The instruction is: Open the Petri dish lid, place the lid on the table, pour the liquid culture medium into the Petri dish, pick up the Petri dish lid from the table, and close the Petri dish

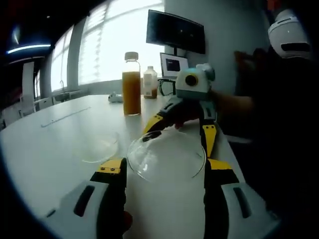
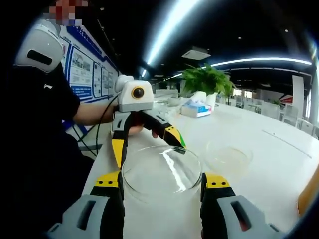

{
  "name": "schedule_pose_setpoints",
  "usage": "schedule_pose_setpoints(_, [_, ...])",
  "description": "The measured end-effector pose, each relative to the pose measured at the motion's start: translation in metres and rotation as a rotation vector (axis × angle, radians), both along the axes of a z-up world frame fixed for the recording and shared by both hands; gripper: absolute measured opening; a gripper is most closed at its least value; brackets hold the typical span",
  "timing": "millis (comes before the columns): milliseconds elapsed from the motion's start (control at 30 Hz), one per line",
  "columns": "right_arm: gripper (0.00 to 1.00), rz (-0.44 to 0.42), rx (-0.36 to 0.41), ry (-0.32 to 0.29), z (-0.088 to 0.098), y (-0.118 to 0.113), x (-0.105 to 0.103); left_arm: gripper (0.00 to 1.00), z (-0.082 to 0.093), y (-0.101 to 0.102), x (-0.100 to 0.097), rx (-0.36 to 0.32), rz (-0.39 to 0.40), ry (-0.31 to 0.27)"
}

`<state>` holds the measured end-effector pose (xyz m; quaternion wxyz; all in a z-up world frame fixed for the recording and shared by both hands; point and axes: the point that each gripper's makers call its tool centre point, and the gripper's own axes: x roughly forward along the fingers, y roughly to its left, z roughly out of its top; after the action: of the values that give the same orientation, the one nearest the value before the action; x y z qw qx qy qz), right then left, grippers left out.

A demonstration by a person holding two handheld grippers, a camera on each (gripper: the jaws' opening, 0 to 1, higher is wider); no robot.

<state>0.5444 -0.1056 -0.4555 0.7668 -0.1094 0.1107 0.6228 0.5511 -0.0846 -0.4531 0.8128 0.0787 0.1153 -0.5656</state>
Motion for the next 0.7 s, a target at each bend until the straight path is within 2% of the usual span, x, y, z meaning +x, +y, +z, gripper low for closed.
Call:
schedule_pose_setpoints(200, [0.57,0.004,-0.018,0.003,-0.004,0.001,-0.003,0.54,-0.004,-0.001,-0.003,0.016,-0.002,0.01])
schedule_pose_setpoints(333, [0.57,0.0,-0.021,0.03,-0.009,0.001,-0.006,0.54,-0.006,-0.002,-0.005,0.019,-0.008,0.01])
schedule_pose_setpoints(700, [0.57,-0.006,-0.025,0.07,-0.012,0.0,-0.01,0.54,-0.007,-0.003,-0.012,-0.004,-0.012,0.027])
